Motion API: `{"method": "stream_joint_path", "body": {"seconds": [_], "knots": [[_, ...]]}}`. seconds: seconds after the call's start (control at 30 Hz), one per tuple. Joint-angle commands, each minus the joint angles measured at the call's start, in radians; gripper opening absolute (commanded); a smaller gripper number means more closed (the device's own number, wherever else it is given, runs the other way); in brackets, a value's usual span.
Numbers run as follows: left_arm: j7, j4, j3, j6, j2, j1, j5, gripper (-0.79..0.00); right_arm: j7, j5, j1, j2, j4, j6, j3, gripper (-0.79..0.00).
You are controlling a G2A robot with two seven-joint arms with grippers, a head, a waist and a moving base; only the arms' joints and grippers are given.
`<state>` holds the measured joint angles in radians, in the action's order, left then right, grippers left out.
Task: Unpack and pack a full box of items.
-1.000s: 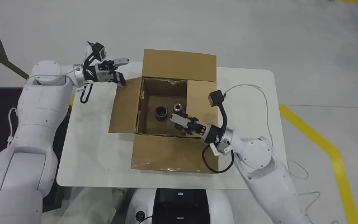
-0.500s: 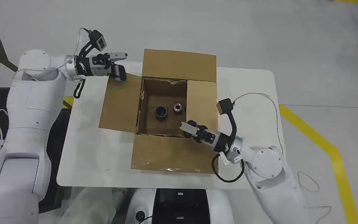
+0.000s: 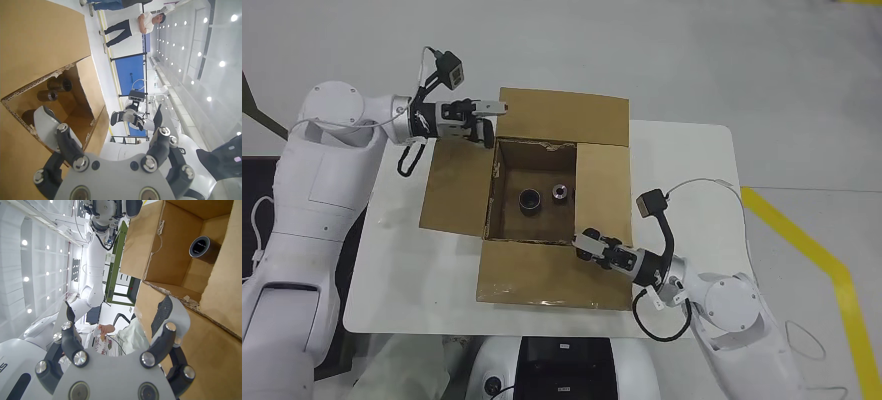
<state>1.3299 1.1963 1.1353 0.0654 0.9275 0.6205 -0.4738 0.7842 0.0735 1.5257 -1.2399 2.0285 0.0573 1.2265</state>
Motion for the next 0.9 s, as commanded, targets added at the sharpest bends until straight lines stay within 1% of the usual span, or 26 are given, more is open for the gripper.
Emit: {"method": "stream_joint_path", "body": {"seconds": [0.0,0.57,0.63,0.73,0.87], "knots": [[-0.022,0.011,-0.002,-0.011,0.0,0.005,0.006,0.0,0.001,0.0,0.0,0.0,-0.001,0.0,0.0,0.0],[-0.03,0.013,-0.001,-0.011,0.0,0.006,0.008,0.0,-0.004,0.002,0.001,0.0,-0.003,-0.003,-0.001,0.0],[-0.055,0.037,0.003,-0.023,-0.001,0.016,0.021,0.0,-0.02,0.007,0.002,0.0,-0.002,-0.016,-0.007,0.0],[-0.061,0.099,0.004,-0.06,-0.006,0.018,0.058,0.0,-0.031,0.01,0.014,0.002,0.011,-0.021,-0.006,0.0],[-0.071,0.187,-0.023,-0.119,-0.005,0.013,0.112,0.0,-0.034,0.013,0.057,0.009,0.042,-0.023,0.008,0.0]]}}
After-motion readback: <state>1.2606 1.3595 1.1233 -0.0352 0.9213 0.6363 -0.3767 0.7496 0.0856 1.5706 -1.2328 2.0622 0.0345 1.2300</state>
